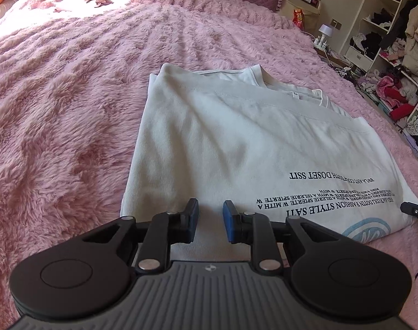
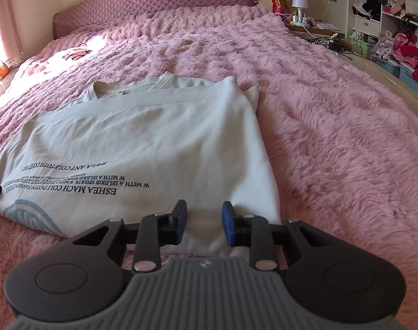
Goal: Fold small clothes
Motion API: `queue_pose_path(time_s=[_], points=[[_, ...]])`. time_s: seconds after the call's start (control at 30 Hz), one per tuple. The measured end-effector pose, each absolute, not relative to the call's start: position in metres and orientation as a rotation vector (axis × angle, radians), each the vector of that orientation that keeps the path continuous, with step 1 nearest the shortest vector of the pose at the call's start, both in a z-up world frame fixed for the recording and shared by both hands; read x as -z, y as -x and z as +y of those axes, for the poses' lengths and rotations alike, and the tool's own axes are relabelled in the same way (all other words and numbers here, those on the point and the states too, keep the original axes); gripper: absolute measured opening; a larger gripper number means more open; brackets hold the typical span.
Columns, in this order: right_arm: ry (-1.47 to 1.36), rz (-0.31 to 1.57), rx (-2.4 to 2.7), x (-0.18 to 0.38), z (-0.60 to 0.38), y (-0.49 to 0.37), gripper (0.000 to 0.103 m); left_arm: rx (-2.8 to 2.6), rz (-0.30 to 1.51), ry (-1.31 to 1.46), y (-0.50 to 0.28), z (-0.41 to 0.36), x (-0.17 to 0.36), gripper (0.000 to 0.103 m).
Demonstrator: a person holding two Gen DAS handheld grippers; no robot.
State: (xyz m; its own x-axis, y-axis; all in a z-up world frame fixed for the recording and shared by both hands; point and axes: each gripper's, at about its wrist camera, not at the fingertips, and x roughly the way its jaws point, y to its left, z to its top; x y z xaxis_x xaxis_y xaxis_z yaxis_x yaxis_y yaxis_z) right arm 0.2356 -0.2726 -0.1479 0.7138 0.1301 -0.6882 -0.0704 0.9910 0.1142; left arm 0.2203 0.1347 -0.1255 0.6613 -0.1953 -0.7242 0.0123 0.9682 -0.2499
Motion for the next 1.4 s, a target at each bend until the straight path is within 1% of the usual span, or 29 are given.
queue_pose_path(time_s=[0.03, 0.17, 0.23, 0.33, 0.47, 0.53, 0.7, 0.8, 0.9, 1.0, 1.07, 1.13, 1.27, 1.4], points=[[-0.089, 0.757, -0.109, 0.142, -0.270, -0.233, 0.025, 0.114, 0.838, 0.238, -0.219, 0.134, 0.123, 0.028], [-0.051, 0.682, -0.176, 0.118, -0.246, -0.222, 0.025, 0.130, 0.790, 0.299, -0.210, 0.136, 0.107, 0.031], [-0.034, 0.652, -0.238, 0.109, -0.229, -0.219, 0.025, 0.163, 0.764, 0.320, -0.206, 0.132, 0.101, 0.037], [-0.027, 0.634, -0.315, 0.105, -0.204, -0.217, 0.025, 0.198, 0.754, 0.322, -0.203, 0.123, 0.100, 0.040], [0.012, 0.615, -0.401, 0.108, -0.168, -0.216, 0.025, 0.252, 0.731, 0.334, -0.205, 0.109, 0.103, 0.040], [0.009, 0.618, -0.433, 0.111, -0.154, -0.217, 0.025, 0.275, 0.724, 0.339, -0.208, 0.102, 0.105, 0.048], [0.045, 0.662, -0.463, 0.129, -0.133, -0.227, 0.027, 0.237, 0.816, 0.313, -0.221, 0.092, 0.129, 0.048], [0.048, 0.718, -0.405, 0.144, -0.137, -0.238, 0.027, 0.243, 0.807, 0.319, -0.217, 0.095, 0.138, 0.048], [-0.012, 0.710, -0.403, 0.137, -0.147, -0.246, 0.027, 0.255, 0.793, 0.328, -0.214, 0.097, 0.139, 0.048], [-0.010, 0.643, -0.370, 0.119, -0.146, -0.271, 0.027, 0.263, 0.784, 0.344, -0.212, 0.099, 0.139, 0.048], [0.028, 0.616, -0.322, 0.111, -0.136, -0.304, 0.028, 0.266, 0.776, 0.346, -0.211, 0.099, 0.140, 0.048], [0.064, 0.608, -0.276, 0.110, -0.124, -0.336, 0.028, 0.271, 0.769, 0.356, -0.210, 0.099, 0.139, 0.050], [0.106, 0.607, -0.187, 0.115, -0.105, -0.400, 0.028, 0.283, 0.763, 0.397, -0.209, 0.105, 0.137, 0.051], [0.149, 0.622, -0.129, 0.124, -0.086, -0.446, 0.030, 0.291, 0.754, 0.453, -0.208, 0.114, 0.137, 0.053]])
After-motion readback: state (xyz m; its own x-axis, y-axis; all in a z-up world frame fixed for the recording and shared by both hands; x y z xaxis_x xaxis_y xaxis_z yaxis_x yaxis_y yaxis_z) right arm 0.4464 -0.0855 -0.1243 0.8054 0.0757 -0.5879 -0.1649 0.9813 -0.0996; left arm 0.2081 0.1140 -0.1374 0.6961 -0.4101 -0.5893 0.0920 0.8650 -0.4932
